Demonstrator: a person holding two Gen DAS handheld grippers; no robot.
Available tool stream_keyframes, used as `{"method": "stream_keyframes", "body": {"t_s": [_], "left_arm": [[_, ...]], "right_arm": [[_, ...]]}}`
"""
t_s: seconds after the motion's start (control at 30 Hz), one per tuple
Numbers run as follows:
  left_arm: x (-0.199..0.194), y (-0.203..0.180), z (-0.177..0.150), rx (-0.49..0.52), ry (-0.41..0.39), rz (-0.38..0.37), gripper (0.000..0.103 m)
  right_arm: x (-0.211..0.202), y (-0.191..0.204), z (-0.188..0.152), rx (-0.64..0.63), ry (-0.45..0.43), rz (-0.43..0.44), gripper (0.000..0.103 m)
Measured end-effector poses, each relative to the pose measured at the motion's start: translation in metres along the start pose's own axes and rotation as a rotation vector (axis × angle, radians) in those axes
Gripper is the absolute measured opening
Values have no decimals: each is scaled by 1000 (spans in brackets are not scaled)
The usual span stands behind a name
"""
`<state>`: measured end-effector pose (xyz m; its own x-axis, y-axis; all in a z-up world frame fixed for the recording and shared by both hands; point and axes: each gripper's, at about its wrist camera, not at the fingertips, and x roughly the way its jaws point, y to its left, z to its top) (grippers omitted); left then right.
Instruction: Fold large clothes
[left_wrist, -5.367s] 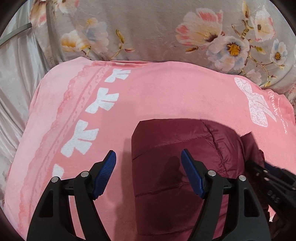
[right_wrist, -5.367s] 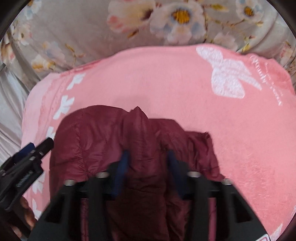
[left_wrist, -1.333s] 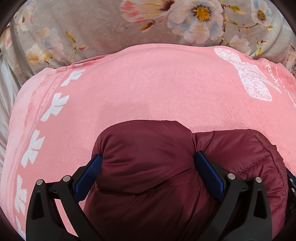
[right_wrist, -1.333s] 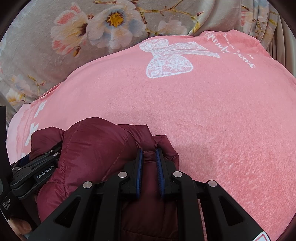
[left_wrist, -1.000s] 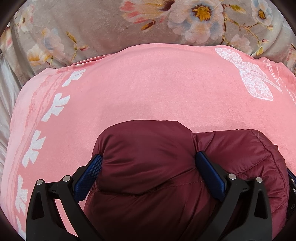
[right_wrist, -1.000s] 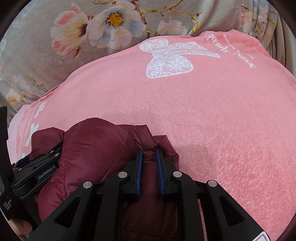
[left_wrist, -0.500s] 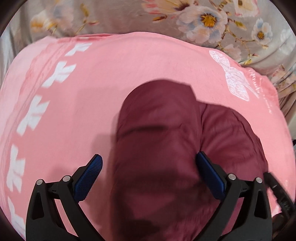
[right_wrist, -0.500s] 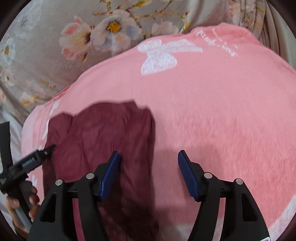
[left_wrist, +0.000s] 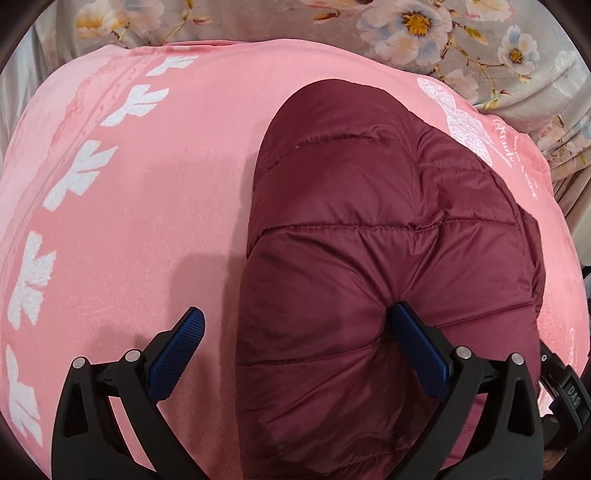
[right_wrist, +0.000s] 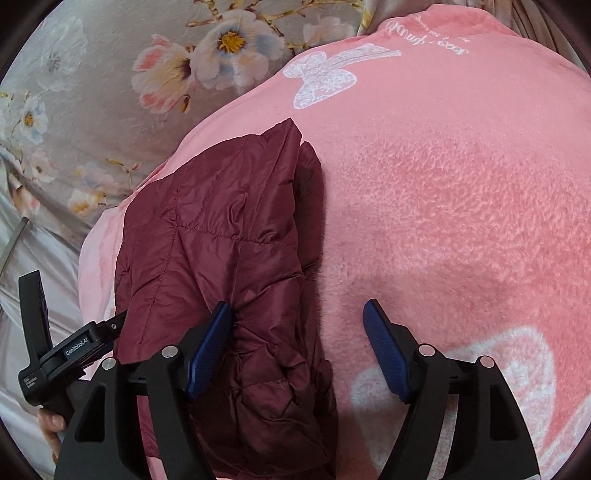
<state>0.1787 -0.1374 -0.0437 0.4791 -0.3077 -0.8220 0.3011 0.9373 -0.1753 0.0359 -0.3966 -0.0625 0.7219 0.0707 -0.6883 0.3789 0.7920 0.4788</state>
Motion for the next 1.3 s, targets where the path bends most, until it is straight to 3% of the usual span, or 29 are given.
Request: {"method": "stream_keyframes", "body": {"t_s": [0.47, 0.5, 0.6, 0.67, 0.83, 0.9, 0.97, 1.17, 1.3], "left_arm": [[14, -3, -3, 12, -41, -6, 98], [14, -3, -3, 11, -42, -11, 98], [15, -1, -3, 12, -42, -27, 98], [14, -2, -2, 22, -43, -34, 97], [-1, -5, -3, 43, -62, -107, 61], [-13, 0, 0, 35, -76, -151, 39], [-23, 6, 6, 19, -80, -218, 29], [-87, 20, 24, 60, -198, -354, 25], [-144, 26, 31, 136, -362, -380, 25]], "right_arm": [[12, 3, 3, -70, -39, 88, 75], [13, 3, 4, -72, -34, 103, 71], [21, -3, 6, -30, 6, 200, 48], [22, -4, 6, -22, 13, 218, 44], [13, -2, 5, 19, -1, 252, 21], [3, 5, 5, 12, -19, 253, 18], [-10, 14, 7, 3, -40, 266, 16], [-72, 61, 15, -104, -167, 296, 15], [-113, 96, 22, -186, -283, 312, 15]]}}
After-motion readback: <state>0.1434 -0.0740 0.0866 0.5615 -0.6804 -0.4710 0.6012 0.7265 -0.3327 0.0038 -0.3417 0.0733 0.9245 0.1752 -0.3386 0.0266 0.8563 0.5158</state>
